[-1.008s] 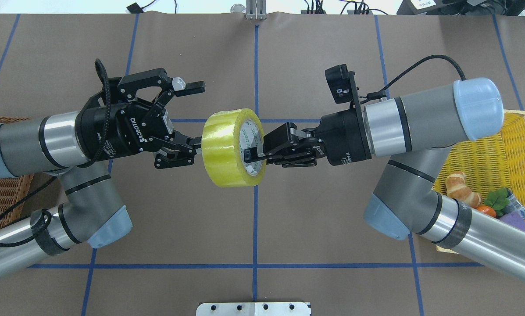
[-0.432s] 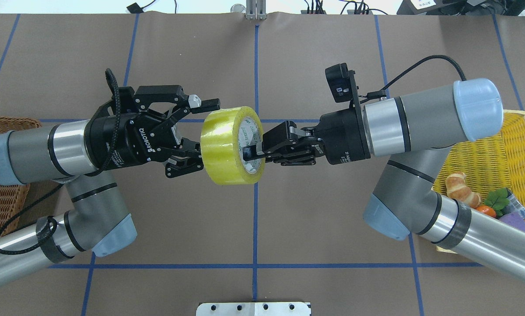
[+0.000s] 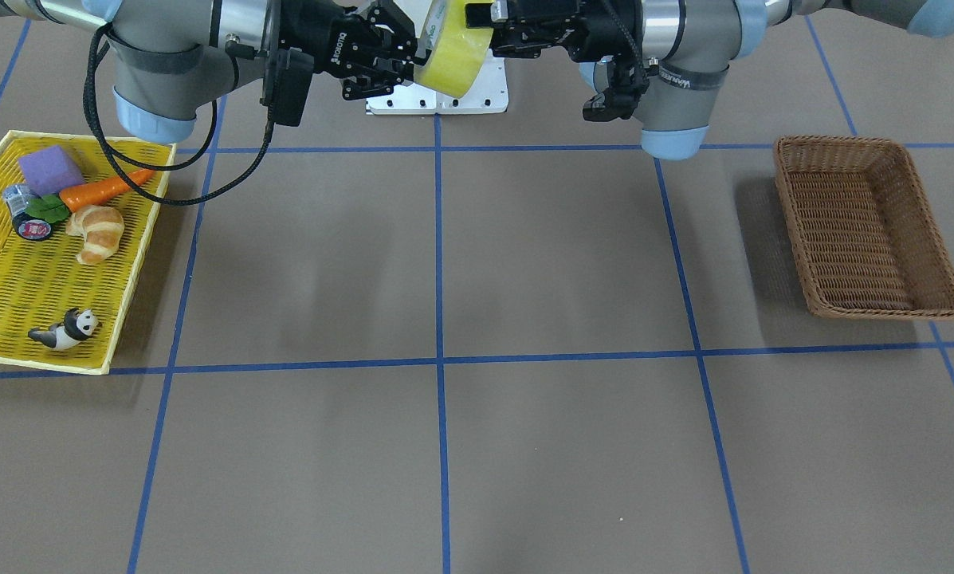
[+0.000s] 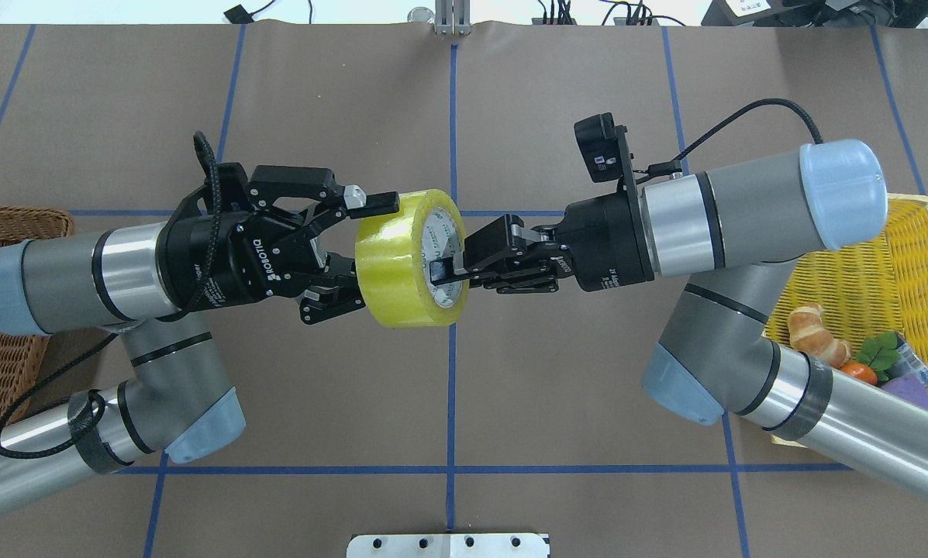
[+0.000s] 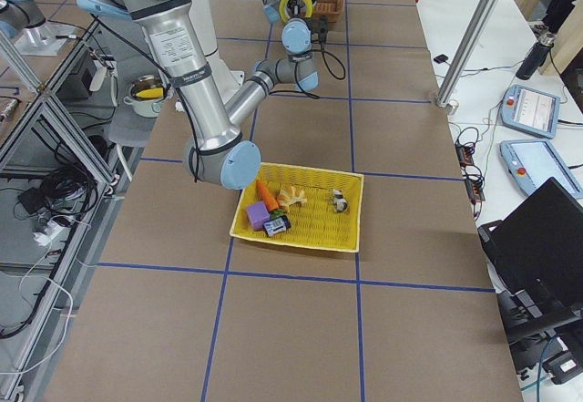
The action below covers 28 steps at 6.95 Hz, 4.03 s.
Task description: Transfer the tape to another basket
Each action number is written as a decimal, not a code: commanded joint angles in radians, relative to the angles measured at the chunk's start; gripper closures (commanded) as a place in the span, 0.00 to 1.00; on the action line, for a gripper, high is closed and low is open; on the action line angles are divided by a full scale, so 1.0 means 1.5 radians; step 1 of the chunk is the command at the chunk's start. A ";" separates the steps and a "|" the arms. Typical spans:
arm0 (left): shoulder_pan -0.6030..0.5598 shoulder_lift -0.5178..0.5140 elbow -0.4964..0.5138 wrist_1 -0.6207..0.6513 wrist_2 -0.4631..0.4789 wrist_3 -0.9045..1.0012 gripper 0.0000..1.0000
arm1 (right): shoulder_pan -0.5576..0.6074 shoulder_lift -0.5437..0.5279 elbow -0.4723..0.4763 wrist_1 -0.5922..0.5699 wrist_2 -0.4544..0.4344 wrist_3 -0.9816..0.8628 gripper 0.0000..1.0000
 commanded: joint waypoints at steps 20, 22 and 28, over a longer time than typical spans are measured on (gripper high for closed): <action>-0.546 0.359 -0.002 0.632 -0.463 1.040 1.00 | 0.500 -0.199 -0.174 -0.531 0.081 -0.974 0.00; -0.493 0.407 -0.003 0.679 -0.397 1.113 1.00 | 0.502 -0.201 -0.144 -0.706 0.082 -1.059 0.00; -0.357 0.457 0.005 0.734 -0.292 1.123 0.02 | 0.494 -0.215 -0.076 -0.870 0.086 -1.110 0.00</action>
